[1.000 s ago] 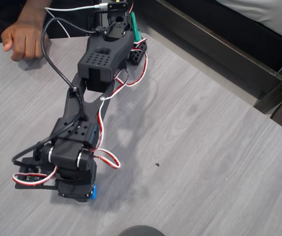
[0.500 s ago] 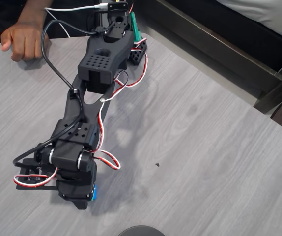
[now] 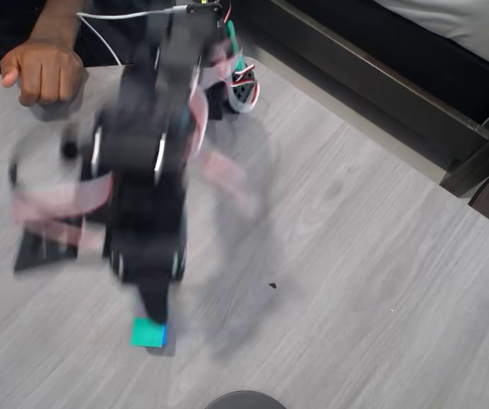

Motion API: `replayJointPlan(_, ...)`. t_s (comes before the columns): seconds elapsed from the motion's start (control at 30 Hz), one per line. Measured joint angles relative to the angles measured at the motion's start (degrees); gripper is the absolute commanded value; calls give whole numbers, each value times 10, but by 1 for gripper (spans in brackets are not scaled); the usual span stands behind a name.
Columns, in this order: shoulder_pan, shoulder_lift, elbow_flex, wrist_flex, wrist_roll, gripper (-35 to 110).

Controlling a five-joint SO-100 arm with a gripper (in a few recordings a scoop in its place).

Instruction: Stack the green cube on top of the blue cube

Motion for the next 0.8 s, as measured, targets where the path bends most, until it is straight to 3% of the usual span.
replayJointPlan(0.2, -104, 537, 543, -235, -2, 0)
replayJointPlan(0.3, -119, 712, 786, -299, -2, 0)
replayJointPlan(0.47, -138, 834, 974, -327, -2, 0)
replayJointPlan(0.8, -165, 991, 1148, -316, 2, 0)
